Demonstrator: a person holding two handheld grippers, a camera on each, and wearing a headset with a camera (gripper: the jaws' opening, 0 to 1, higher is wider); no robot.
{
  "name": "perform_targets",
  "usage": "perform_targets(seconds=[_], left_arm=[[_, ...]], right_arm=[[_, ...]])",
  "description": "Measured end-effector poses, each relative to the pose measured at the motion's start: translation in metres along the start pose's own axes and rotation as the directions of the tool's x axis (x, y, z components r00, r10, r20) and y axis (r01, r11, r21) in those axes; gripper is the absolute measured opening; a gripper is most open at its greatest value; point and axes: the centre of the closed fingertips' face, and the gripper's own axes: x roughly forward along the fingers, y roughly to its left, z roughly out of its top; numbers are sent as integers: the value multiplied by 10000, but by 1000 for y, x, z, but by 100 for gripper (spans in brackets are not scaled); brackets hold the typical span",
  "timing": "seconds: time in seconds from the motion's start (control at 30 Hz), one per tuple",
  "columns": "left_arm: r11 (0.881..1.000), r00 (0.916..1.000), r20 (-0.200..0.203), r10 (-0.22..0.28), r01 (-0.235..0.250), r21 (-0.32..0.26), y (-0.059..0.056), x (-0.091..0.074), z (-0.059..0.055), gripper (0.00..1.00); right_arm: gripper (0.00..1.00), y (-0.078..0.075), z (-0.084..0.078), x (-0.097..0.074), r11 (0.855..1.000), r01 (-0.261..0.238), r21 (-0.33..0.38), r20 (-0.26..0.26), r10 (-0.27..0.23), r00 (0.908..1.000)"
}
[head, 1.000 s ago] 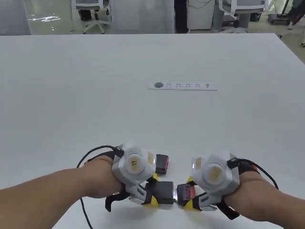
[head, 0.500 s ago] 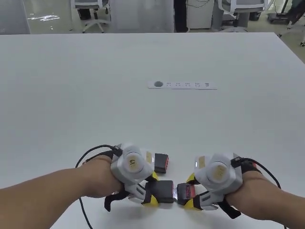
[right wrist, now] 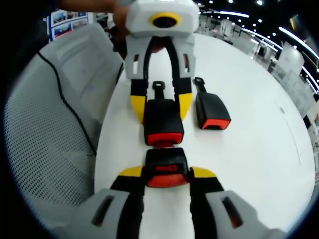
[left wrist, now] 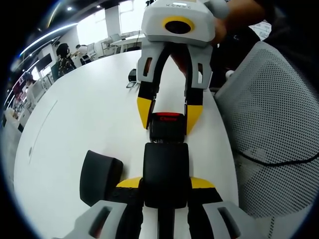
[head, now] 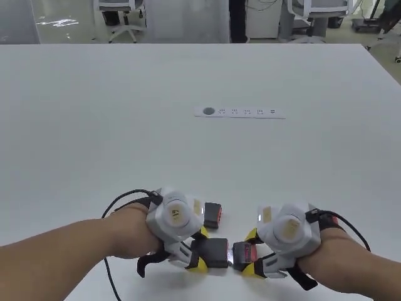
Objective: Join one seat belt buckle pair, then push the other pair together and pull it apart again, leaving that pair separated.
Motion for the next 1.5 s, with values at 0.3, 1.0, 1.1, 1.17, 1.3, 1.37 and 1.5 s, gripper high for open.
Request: perform_targets(seconds=[0.3, 1.0, 1.1, 1.17, 1.3, 1.37, 1.5], left_arm=[[9999, 9999, 115, 113, -112, -92, 0, 0, -1, 35], [9998, 9999, -147, 89, -91, -174, 2, 1, -2, 35], [9998, 9999, -146, 92, -94, -194, 3, 1, -3, 36], [9997, 9999, -136, 86, -89, -209, 3, 1, -3, 36], [9995, 9999, -155, 56, -61, -321, 4, 1, -3, 36], [9990, 9998, -182, 36, -44, -449, 3, 1, -2, 36], [9988, 9993, -272, 257, -268, -419, 4, -1, 0, 37]], right_arm=[[35, 1, 0, -1, 10000, 5, 3, 30, -5, 10000], [35, -1, 0, 0, 9999, -151, -41, -135, 150, 9998], [35, -1, 1, 1, 9999, -161, -25, -200, 160, 9997], [36, -1, 1, 0, 9998, -185, -62, -211, 184, 9996], [36, -1, 1, 1, 9999, -152, 61, -210, 153, 9997], [36, -1, 1, 1, 9999, -108, 45, -240, 109, 9997], [36, -2, 6, -5, 9998, -47, 203, -100, 49, 9999]])
